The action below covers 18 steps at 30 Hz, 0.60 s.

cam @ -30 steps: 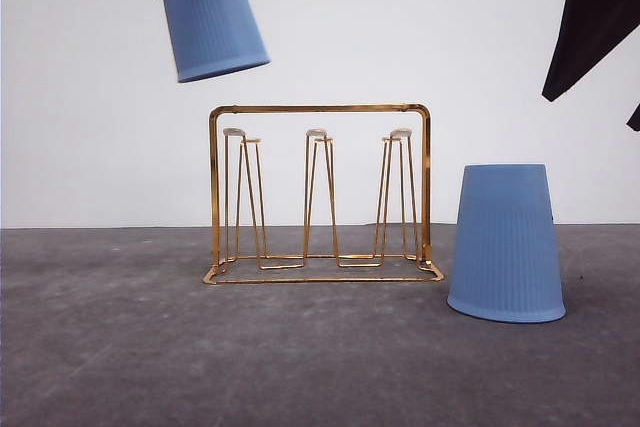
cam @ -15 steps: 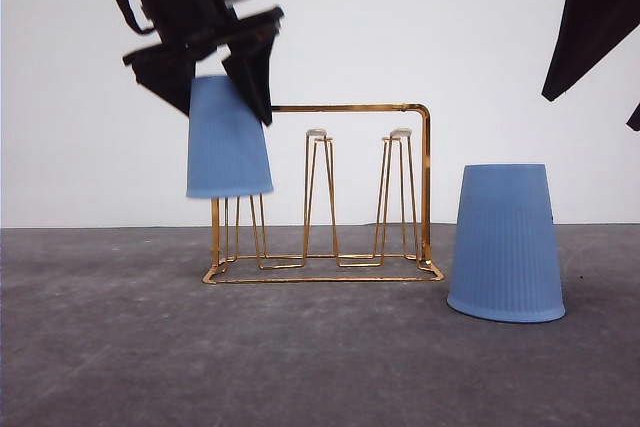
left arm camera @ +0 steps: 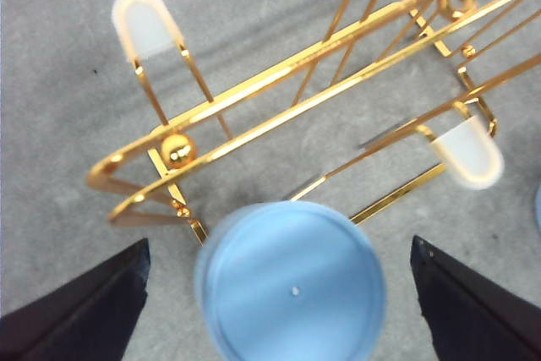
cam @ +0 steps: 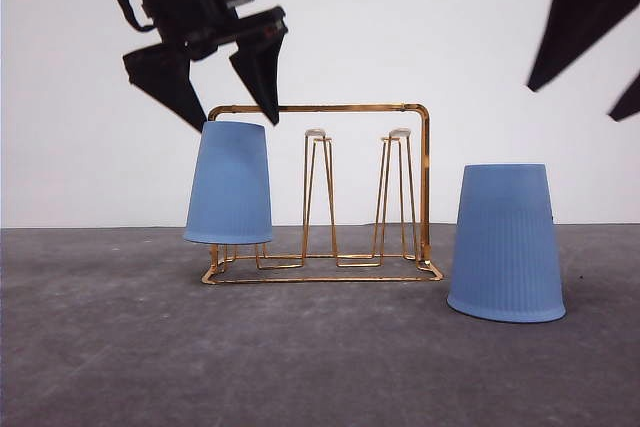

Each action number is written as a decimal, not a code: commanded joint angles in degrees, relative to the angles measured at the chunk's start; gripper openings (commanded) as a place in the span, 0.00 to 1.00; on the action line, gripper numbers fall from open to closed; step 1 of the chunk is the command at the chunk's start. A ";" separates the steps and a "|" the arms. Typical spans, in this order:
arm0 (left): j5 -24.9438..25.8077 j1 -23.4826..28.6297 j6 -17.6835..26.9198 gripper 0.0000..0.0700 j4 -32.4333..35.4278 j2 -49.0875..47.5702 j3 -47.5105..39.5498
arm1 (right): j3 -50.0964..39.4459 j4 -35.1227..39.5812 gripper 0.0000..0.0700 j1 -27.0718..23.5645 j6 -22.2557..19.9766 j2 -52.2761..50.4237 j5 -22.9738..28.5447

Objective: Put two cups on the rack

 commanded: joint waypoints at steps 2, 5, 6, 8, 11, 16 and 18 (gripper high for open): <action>-0.11 -0.32 0.11 0.85 0.10 -3.06 3.01 | 0.96 1.92 1.00 1.66 0.79 1.20 -0.37; -0.14 -0.28 0.50 0.85 -2.44 -6.35 4.20 | 0.96 4.06 1.00 3.44 1.15 3.24 -0.03; -0.17 -0.18 0.62 0.85 -3.88 -7.74 4.33 | 0.96 4.89 1.00 4.01 1.14 4.35 0.44; -0.17 0.21 0.74 0.85 -7.40 -10.37 4.36 | 0.96 6.42 1.00 4.70 1.13 6.73 1.85; -0.45 0.88 0.71 0.84 -13.56 -13.80 4.32 | 0.96 8.75 1.00 5.03 1.16 10.66 1.71; -3.09 1.05 0.47 0.84 -19.72 -18.91 1.21 | 0.98 11.56 1.00 5.37 1.16 16.93 1.87; -3.13 1.05 -0.39 0.84 -19.60 -21.48 -2.45 | 0.98 12.05 1.00 5.39 1.14 19.22 1.71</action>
